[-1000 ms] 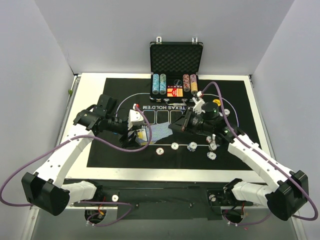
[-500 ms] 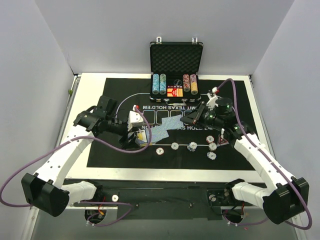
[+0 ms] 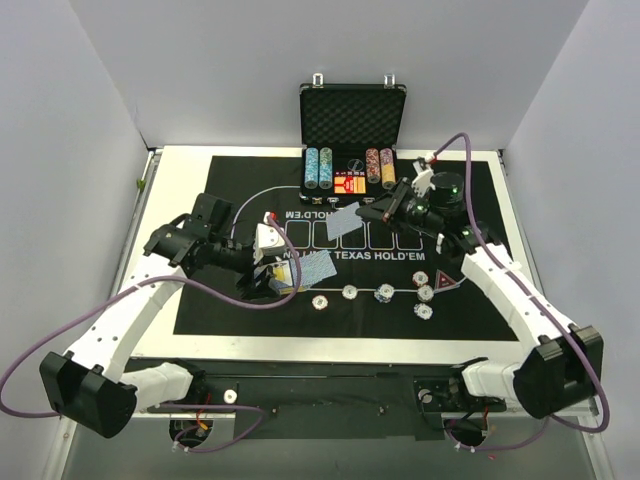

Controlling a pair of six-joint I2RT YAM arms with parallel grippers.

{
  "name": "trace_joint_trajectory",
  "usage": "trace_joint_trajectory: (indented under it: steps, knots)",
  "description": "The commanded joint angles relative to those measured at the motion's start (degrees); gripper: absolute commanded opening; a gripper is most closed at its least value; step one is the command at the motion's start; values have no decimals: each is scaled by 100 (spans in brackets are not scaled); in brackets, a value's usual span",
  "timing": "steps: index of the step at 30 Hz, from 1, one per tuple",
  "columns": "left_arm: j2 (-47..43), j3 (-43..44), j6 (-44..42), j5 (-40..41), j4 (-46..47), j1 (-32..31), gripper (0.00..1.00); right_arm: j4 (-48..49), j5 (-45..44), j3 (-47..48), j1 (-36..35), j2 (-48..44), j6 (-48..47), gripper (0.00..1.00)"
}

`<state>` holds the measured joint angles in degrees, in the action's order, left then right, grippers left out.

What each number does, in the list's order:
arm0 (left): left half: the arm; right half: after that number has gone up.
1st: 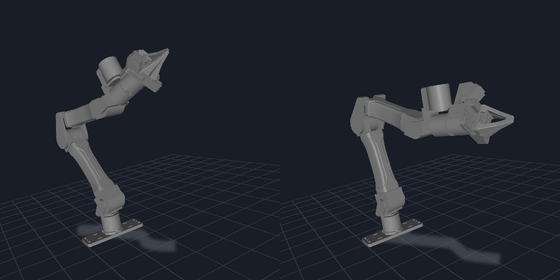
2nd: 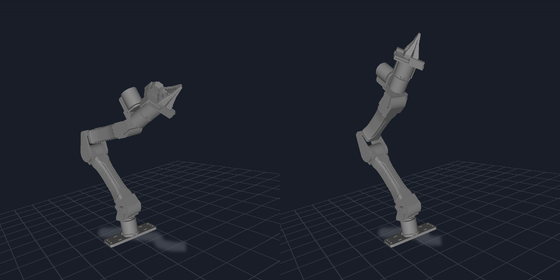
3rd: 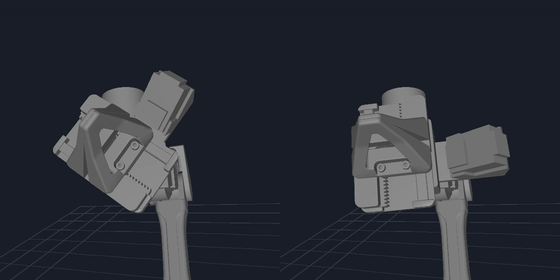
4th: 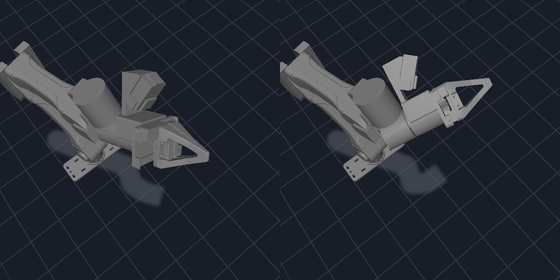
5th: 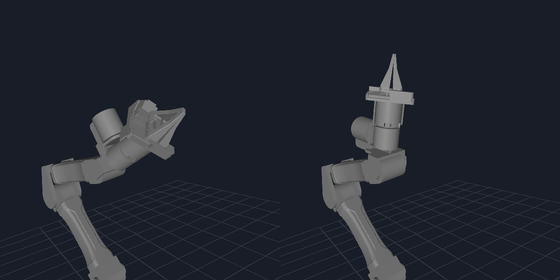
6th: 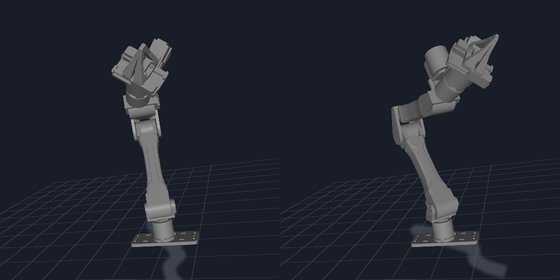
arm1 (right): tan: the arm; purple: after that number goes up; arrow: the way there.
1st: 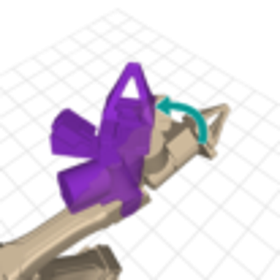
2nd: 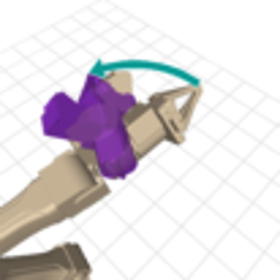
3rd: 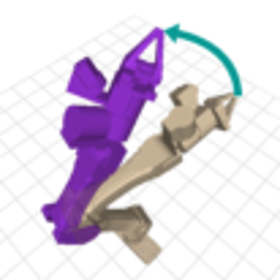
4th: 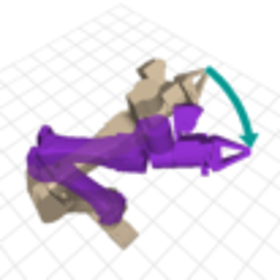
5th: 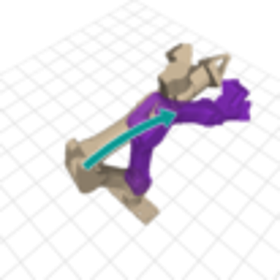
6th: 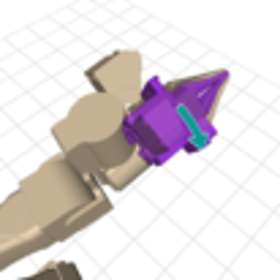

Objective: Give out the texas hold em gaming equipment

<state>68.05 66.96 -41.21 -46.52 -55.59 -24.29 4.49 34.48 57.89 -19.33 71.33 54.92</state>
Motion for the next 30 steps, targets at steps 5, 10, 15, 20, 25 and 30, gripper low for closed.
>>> trace_joint_trajectory:
  steps: [5,10,15,20,25,30]
  knots:
    - [-240,133,-80,-296,-4,21,4,1702,121,441,-193,1356,590,0]
    - [-283,203,-10,-322,-39,30,4,2205,-160,1372,-650,3013,792,0]
    - [-371,265,69,-305,-22,39,4,2232,-362,3171,-1046,4642,1047,0]
    - [-468,291,122,-322,-127,48,4,1766,-468,4914,-1362,6214,1214,0]
    - [-521,265,219,-296,-92,74,4,1485,-591,6093,-1757,7139,1355,0]
    - [-530,239,263,-296,-83,100,4,1309,-802,6393,-2065,7659,1390,0]
